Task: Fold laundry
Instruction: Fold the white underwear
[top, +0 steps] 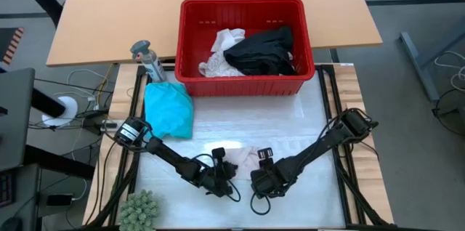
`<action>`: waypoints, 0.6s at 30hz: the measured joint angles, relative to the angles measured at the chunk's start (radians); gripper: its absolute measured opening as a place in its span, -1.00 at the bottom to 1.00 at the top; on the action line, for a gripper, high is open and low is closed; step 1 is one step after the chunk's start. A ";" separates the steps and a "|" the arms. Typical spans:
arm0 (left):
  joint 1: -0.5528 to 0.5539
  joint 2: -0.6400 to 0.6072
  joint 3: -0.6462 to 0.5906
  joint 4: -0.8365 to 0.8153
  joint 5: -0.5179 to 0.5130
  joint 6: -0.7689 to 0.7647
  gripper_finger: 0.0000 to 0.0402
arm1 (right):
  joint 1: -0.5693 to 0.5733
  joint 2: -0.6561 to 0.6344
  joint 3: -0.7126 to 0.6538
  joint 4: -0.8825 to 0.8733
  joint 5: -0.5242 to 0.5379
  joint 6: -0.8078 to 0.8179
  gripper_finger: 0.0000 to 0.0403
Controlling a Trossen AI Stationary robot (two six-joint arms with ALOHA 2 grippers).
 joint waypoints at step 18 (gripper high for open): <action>0.000 0.003 -0.002 -0.035 0.018 0.115 -1.00 | 0.050 -0.005 -0.136 0.081 0.070 0.006 -0.13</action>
